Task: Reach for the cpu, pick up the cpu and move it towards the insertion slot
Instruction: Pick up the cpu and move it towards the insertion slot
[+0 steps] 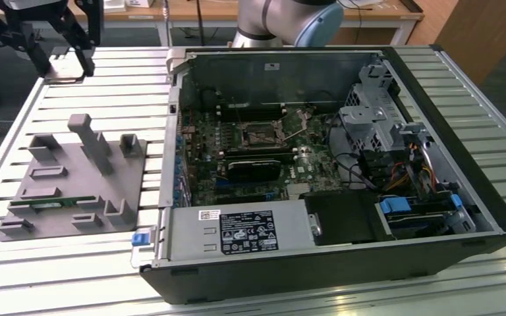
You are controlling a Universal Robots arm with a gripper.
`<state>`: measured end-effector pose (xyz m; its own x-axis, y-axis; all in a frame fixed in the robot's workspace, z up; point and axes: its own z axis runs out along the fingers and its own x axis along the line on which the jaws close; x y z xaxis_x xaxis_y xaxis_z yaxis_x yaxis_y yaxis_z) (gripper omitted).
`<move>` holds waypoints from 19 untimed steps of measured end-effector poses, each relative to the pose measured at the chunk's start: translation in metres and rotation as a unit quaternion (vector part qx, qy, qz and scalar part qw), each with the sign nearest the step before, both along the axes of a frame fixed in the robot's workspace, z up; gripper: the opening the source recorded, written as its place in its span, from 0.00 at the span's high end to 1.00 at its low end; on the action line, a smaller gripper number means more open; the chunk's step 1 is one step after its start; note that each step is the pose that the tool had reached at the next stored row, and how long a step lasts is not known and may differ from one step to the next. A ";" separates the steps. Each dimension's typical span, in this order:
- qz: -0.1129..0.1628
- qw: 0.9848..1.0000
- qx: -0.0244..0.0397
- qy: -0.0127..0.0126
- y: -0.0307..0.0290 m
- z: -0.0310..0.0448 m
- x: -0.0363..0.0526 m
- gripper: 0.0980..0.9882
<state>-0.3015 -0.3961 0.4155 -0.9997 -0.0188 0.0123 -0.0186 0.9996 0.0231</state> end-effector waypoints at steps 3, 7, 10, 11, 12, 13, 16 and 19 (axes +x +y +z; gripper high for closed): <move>0.000 1.000 0.000 0.000 0.0003 -0.0003 0.0084 0.50; 0.000 1.000 0.000 0.000 0.0007 -0.0006 0.0192 0.50; 0.000 1.000 0.000 0.000 0.0012 -0.0008 0.0270 0.50; 0.000 1.000 0.000 0.000 0.0014 -0.0008 0.0297 0.50; 0.000 1.000 0.000 0.000 0.0015 -0.0009 0.0323 0.50; 0.000 1.000 0.000 0.000 0.0017 -0.0009 0.0349 0.50; 0.000 1.000 0.000 0.000 0.0021 -0.0010 0.0425 0.50; 0.000 1.000 0.000 0.000 0.0026 -0.0011 0.0492 0.50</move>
<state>-0.2523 -0.3936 0.4143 -0.9998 -0.0189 0.0114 -0.0186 0.9996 0.0231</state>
